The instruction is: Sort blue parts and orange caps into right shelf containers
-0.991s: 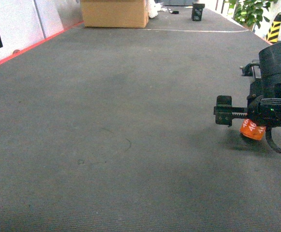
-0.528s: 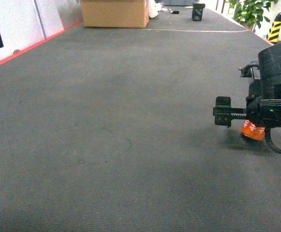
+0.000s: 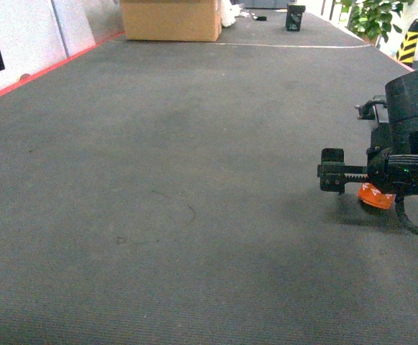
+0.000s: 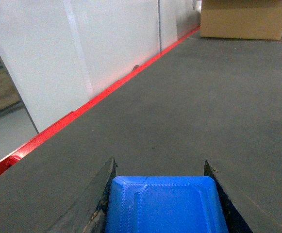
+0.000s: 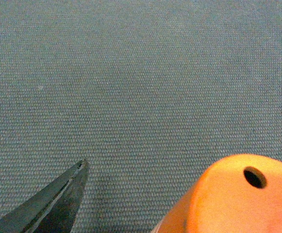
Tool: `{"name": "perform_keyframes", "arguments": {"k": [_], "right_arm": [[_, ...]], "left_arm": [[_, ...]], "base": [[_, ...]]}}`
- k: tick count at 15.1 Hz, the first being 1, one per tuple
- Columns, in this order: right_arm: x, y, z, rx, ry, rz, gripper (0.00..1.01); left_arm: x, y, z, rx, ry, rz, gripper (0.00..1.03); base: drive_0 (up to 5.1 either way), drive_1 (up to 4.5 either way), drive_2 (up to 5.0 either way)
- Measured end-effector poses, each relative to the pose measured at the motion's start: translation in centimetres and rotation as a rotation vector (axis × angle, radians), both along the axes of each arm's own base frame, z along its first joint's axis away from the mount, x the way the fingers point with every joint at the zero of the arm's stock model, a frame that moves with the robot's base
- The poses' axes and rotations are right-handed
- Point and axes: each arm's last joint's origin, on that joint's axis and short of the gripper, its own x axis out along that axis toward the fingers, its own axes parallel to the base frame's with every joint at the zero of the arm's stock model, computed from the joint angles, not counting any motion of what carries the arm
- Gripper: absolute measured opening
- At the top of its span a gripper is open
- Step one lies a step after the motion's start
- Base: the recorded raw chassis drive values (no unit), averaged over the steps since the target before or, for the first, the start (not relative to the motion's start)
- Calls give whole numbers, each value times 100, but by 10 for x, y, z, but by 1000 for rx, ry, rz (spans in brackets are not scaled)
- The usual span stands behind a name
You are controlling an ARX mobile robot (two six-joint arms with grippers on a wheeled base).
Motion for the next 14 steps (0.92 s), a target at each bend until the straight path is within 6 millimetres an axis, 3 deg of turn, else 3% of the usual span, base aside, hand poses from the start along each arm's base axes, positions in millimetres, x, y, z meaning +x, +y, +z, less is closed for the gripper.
{"name": "perform_keyframes", "arguments": {"k": [5, 10, 14], "right_arm": [[-7, -1, 3, 1, 0, 3, 98], [-41, -2, 28, 18, -54, 14, 98], [-44, -6, 25, 17, -47, 3, 98]], "left_arm": [[0, 0, 0, 0, 0, 0, 41], [0, 0, 0, 0, 0, 0, 41], [0, 0, 0, 0, 0, 0, 41]], "base": [[0, 0, 0], [0, 0, 0], [0, 0, 0]]}}
